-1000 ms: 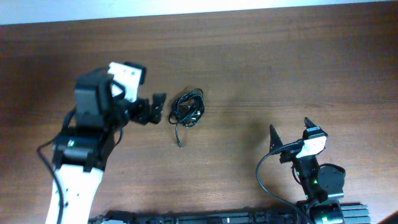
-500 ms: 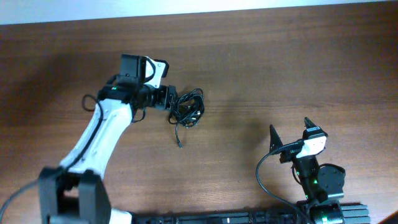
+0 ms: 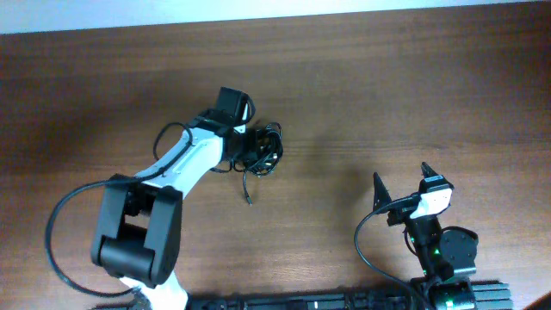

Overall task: Untangle cables
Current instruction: 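Reach the left gripper forward to the black cable bundle, then grasp the black cable bundle with the left gripper and lift it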

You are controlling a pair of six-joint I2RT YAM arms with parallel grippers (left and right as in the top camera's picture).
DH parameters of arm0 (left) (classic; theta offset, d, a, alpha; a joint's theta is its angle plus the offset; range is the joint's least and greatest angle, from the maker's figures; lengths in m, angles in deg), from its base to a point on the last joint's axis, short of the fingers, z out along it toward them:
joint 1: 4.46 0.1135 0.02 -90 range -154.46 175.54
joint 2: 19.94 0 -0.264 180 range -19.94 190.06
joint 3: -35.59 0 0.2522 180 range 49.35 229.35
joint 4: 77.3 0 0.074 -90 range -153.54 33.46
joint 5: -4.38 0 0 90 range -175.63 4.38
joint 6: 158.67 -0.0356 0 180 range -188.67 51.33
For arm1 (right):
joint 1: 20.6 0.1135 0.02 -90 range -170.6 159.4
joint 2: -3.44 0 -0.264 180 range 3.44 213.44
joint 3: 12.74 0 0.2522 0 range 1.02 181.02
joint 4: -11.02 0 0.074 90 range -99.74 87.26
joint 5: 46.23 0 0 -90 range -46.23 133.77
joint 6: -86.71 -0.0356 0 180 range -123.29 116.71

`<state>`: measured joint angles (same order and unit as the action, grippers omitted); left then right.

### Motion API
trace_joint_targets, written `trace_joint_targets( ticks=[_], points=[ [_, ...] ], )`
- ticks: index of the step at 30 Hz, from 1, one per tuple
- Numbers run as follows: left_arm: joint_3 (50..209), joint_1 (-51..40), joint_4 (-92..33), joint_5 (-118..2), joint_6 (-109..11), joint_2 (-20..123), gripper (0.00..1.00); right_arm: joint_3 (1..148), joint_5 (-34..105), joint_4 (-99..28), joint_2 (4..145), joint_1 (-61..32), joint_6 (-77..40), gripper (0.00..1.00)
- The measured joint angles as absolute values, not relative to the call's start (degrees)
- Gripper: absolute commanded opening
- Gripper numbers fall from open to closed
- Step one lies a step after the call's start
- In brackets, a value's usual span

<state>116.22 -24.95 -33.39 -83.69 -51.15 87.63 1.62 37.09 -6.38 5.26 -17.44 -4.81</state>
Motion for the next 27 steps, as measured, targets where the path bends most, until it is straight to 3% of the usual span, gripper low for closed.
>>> trace_joint_targets(
  ticks=[5, 12, 17, 20, 21, 23, 27],
  points=[
    [116.33, -25.59, -32.93, -87.36, -49.33, 89.16, 0.06, 1.62, 37.07, -6.38, 5.26, -17.44, -4.79, 0.99],
    [116.63, -24.67, -27.86, -94.01, -48.13, 86.67, 0.00, 1.62, 37.09, -6.38, 5.26, -17.44, -4.79, 0.99],
    [116.66, -22.97, -22.90, -95.62, -37.29, 78.50, 0.02, 1.62, 37.09, -6.38, 5.26, -17.44, -4.81, 0.98],
    [116.66, -22.97, -18.26, -95.27, -25.73, 77.03, 0.22, 1.62, 37.09, -6.36, 5.26, -17.44, -4.81, 0.99],
    [116.63, -22.97, -16.60, -94.53, -22.17, 77.03, 0.36, 1.62, 37.09, -6.36, 5.26, -17.44, -4.79, 0.99],
    [116.63, -22.99, -15.33, -92.37, -17.86, 77.03, 0.96, 1.62, 37.09, -6.38, 5.26, -17.44, -4.79, 0.99],
    [116.63, -23.69, -11.92, -91.69, -15.30, 77.03, 0.99, 1.62, 37.09, -6.38, 5.26, -17.44, -4.83, 0.99]
  ],
)
